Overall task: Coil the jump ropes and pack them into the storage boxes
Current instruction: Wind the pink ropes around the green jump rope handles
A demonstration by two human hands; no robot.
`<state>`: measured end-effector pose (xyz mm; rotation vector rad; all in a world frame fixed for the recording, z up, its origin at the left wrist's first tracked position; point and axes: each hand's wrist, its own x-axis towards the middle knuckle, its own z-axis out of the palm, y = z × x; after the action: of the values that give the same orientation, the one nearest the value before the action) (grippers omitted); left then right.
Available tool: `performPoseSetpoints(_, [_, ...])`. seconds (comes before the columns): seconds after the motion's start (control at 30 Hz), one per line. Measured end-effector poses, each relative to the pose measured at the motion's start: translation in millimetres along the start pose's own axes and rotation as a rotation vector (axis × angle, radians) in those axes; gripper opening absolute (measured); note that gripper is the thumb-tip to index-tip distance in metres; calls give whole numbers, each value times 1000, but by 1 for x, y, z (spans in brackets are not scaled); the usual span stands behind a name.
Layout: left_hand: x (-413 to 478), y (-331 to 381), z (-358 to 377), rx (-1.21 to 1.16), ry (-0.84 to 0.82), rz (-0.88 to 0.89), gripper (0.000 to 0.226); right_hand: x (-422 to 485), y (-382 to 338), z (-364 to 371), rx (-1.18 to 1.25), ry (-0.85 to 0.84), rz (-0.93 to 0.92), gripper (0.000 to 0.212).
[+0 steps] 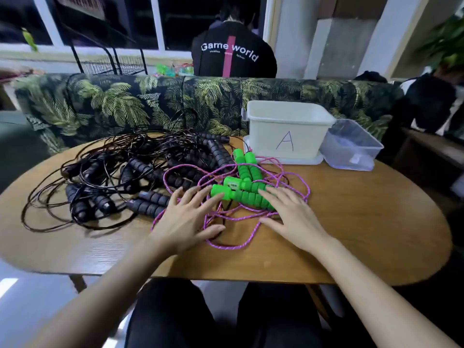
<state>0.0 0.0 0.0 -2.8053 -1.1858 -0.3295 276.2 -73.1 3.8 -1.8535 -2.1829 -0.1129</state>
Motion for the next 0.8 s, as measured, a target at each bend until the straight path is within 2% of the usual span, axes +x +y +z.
performPoseSetpoints(0.17, [12,-3,25,18,-46,-20,77,31,6,12,34,-73,72,69])
performPoseSetpoints(0.33, [16,-11,29,2,-18,-13,70,51,19,16,85,-182,18,59])
performPoseSetpoints(0.47, [20,-9,26,-34,70,-17,64,49,29,16,109,-59,-28,49])
performPoseSetpoints(0.57, [21,-1,19,-81,237,0,57,34,36,9,128,89,-40,47])
performPoseSetpoints(0.67, [19,12,10,-150,365,37,53,8,47,-1,236,135,-100,46])
performPoseSetpoints(0.8, [13,32,12,-298,332,-9,70,-33,50,-6,275,156,-155,46])
